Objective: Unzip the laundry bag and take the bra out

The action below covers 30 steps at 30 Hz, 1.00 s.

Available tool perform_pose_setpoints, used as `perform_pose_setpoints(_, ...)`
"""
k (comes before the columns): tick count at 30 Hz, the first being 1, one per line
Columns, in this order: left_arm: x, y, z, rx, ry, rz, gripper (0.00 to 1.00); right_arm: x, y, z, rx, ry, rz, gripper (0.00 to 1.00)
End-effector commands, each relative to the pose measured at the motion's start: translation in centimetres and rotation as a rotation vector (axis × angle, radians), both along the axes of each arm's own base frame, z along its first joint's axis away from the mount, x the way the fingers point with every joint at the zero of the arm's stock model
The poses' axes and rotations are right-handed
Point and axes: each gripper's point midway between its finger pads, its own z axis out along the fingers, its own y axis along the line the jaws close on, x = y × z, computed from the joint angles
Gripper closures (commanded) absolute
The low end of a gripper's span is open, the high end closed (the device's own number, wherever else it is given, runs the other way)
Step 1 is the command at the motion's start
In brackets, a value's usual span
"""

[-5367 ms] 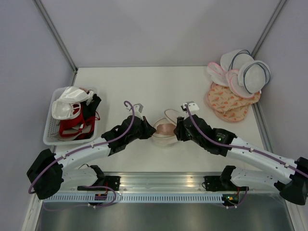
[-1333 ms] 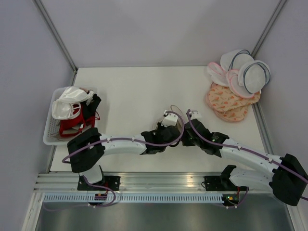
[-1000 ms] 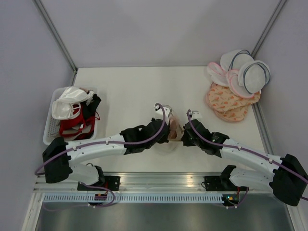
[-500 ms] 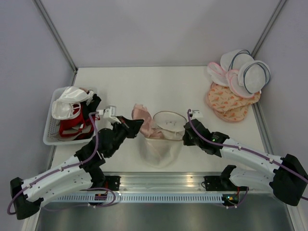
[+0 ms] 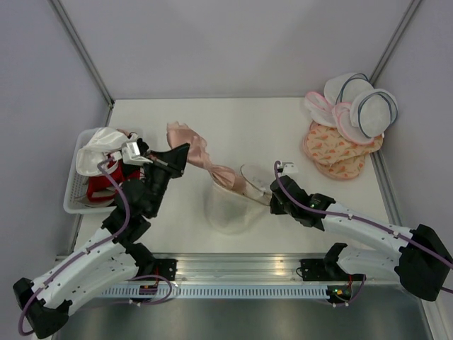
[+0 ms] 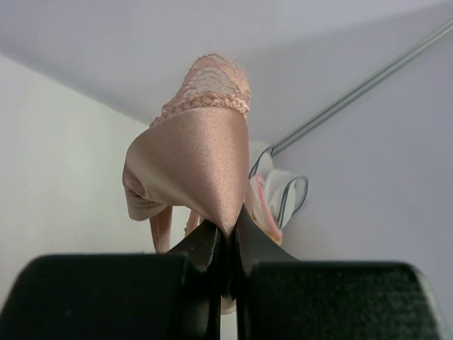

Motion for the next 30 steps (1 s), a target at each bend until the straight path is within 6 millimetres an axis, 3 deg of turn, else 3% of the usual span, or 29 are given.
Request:
perform_pose_setpoints(1, -0.5, 1.4, 9.4, -0.066, -0.202, 0.006, 0.98, 0.5, -0.3, -0.2, -0.032, -0.012, -0.013, 0.99)
perform_pose_setpoints(3, -0.8, 1.2, 11.7, -0.089, -0.246, -0.014, 0.98, 0.6, -0.1, -0.4, -0.030, -0.008, -0.010, 1.00)
perform_pose_setpoints(9, -0.4, 0.6, 16.0, -0.076, -0.319, -0.017, 0.98, 0.6, 0.3, -0.6, -0.027, 0.001, 0.007, 1.00)
perform_pose_setpoints(14, 1.9, 2.7, 16.9, 0.057, -0.312, 0.132, 0.98, 0.6, 0.2, -0.3, -0.029, -0.007, 0.009, 1.00)
perform_pose_setpoints(16, 3.5, 4.7, 17.1, 0.093, -0.297, 0.208, 0.98, 0.6, 0.3, -0.3, -0.027, -0.006, 0.012, 1.00)
perform_pose_setpoints(20, 7.3, 8.8, 15.3, 0.166, -0.228, 0.317, 0.98, 0.5, 0.4, -0.2, -0.023, -0.006, 0.020, 1.00)
perform_pose_setpoints(21, 8.3, 11.6, 15.2, 0.178, -0.211, 0.394, 0.98, 0.5, 0.3, -0.3, -0.025, -0.005, 0.023, 1.00)
perform_pose_setpoints(23, 10.9, 13.8, 13.6, 0.208, -0.149, 0.448, 0.98, 0.4, 0.4, -0.3, -0.024, -0.005, 0.030, 1.00)
perform_pose_setpoints(24, 11.8, 16.2, 13.5, 0.226, -0.129, 0.493, 0.98, 0.4, 0.5, -0.4, -0.024, -0.002, 0.032, 0.99)
perform_pose_setpoints(25, 13.1, 17.3, 12.5, 0.233, -0.092, 0.512, 0.98, 0.4, 0.5, -0.4, -0.024, -0.003, 0.038, 1.00)
perform_pose_setpoints(29, 14.2, 22.6, 12.7, 0.307, -0.054, 0.639, 0.98, 0.5, 0.6, -0.6, -0.031, 0.000, 0.045, 0.99)
perform_pose_setpoints(30, 13.7, 24.6, 13.7, 0.315, -0.047, 0.733, 0.98, 0.6, 0.8, -0.6, -0.027, 0.000, 0.047, 1.00)
